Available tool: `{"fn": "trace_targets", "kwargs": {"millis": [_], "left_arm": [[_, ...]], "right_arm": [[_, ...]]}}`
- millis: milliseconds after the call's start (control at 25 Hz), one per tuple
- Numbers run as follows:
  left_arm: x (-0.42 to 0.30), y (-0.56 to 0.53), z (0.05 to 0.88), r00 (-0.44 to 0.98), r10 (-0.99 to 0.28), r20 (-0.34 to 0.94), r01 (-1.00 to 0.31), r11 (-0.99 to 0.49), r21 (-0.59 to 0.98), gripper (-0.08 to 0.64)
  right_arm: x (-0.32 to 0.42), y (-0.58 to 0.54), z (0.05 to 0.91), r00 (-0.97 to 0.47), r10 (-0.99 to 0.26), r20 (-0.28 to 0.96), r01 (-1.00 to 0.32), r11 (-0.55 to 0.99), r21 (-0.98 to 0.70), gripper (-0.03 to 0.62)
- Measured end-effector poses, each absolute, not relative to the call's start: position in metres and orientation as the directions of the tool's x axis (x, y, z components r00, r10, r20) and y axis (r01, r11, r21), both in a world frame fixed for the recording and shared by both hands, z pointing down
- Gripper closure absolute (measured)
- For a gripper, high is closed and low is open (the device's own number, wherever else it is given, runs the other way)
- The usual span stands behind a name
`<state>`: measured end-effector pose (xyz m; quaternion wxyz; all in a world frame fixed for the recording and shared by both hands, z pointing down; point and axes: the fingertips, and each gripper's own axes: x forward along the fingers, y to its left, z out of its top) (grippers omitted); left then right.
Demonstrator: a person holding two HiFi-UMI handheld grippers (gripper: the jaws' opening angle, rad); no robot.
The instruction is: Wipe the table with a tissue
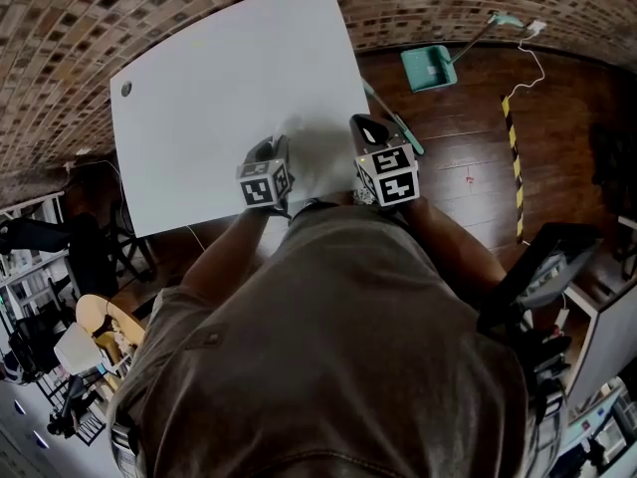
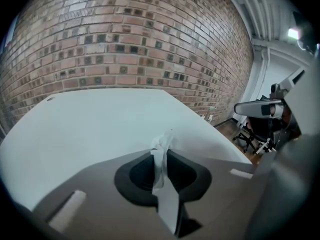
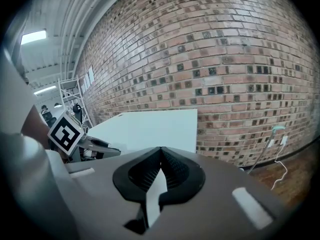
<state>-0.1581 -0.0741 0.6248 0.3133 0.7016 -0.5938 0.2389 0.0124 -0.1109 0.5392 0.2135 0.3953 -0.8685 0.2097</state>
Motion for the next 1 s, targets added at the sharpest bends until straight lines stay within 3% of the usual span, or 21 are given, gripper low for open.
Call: {"fn": "trace_targets", "kwargs": {"millis": [1000], "left_arm": [[-0.145,-0.073,0.616,0.262,-0.681,0.684,-0.965,-0.171,0.200,0.522]], "right_arm": [[0.002,-0.113,0.543,-0.598,-0.576,0.558,-0.763,0.622,-0.175,0.578]]}}
